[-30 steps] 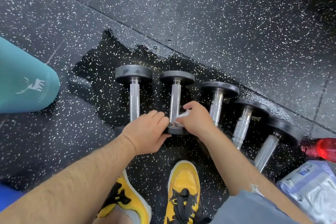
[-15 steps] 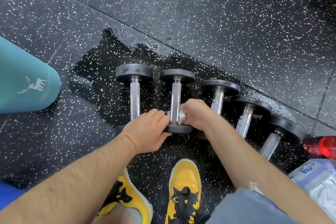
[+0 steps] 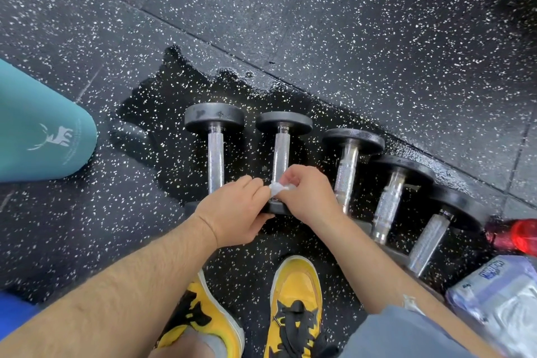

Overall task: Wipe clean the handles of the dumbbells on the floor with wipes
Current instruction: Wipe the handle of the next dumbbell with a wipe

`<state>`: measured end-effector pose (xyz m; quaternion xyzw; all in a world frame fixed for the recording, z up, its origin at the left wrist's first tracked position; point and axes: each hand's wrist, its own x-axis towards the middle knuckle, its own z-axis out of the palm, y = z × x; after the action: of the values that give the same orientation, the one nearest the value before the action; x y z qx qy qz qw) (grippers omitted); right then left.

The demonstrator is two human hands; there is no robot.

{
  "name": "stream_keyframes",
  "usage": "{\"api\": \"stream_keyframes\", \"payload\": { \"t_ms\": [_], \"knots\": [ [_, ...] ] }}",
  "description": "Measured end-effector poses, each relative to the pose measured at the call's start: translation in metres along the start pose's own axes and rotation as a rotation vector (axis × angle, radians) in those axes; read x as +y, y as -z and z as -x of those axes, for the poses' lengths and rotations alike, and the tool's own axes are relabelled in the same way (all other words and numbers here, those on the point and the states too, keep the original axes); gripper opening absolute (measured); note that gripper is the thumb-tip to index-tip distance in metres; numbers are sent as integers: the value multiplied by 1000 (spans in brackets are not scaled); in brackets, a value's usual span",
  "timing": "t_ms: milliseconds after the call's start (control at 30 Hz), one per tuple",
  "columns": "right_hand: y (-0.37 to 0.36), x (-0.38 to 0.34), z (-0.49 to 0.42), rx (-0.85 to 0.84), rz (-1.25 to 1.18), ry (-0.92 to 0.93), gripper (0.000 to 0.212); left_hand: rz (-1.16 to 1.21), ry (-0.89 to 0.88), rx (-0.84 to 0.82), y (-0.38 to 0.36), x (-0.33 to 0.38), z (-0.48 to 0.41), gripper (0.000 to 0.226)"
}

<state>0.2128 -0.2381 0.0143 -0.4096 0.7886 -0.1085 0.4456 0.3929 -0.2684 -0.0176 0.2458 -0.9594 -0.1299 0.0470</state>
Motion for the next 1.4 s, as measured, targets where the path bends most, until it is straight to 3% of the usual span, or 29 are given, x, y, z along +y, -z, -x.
{"api": "stream_keyframes", "payload": {
  "t_ms": [100, 200, 300, 700, 1033, 1267, 1400],
  "knots": [
    [-11, -4, -7, 71, 127, 122, 18, 2, 8, 5, 0, -1, 2, 33],
    [-16, -18, -11, 99, 220, 203, 5, 2, 28, -16, 0, 0, 2, 31],
    [-16, -23, -13, 117, 248, 245, 7, 30, 35, -11, 0, 1, 2, 33],
    [-3, 10, 0, 180, -261, -122, 24, 12, -26, 29, 2, 1, -1, 27],
    [1, 5, -9, 109, -396, -226, 21, 17, -21, 27, -3, 0, 0, 29],
    [-10, 0, -2, 40, -263, -145, 18, 19, -22, 21, -3, 0, 0, 27],
    [-10, -10, -17, -21, -390, -270, 39, 13, -20, 25, -1, 0, -1, 27]
  ]
}}
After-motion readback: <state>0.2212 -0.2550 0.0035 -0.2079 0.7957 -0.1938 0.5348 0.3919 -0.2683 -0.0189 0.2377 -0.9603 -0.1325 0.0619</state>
